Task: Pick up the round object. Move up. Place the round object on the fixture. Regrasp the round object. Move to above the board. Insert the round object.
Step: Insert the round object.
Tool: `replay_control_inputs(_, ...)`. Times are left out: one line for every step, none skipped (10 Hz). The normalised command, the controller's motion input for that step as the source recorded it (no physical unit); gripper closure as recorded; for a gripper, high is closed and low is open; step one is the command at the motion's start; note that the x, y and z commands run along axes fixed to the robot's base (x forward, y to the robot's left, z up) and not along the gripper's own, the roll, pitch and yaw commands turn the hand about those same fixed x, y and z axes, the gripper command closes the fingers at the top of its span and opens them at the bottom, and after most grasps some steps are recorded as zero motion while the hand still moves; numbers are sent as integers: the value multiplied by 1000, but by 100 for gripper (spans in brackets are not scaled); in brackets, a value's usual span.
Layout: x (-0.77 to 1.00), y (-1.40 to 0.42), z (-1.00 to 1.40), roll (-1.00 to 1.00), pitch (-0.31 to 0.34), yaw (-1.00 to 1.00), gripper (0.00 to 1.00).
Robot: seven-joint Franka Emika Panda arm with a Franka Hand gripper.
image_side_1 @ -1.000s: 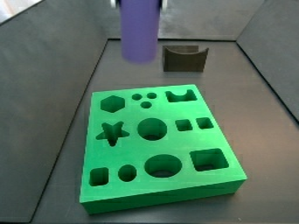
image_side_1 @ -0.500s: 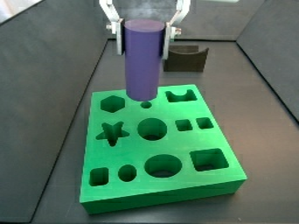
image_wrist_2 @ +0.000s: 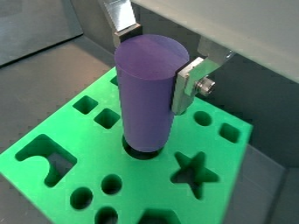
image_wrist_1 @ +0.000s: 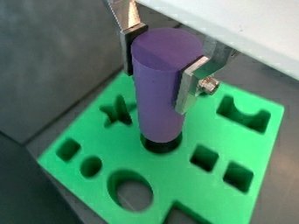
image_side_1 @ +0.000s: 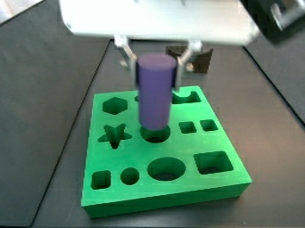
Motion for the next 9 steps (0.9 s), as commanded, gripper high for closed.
replay_control_inputs(17, 0, 0, 13, 0, 0, 100)
replay_control_inputs(0, -40, -57, 0, -34, 0, 100)
replay_control_inputs(0, 0, -394, 34, -59, 0, 100)
replay_control_inputs(0, 0, -477, 93, -77, 0, 100)
replay_control_inputs(0, 0, -491, 79, -79, 0, 100)
replay_control_inputs(31, 0, -526, 67, -89, 3, 100)
replay_control_inputs(66, 0, -571, 87, -84, 3, 100)
replay_control_inputs(86, 0, -626, 101, -99, 23, 100)
replay_control_inputs(26, -43, -760, 203, -134, 29, 100)
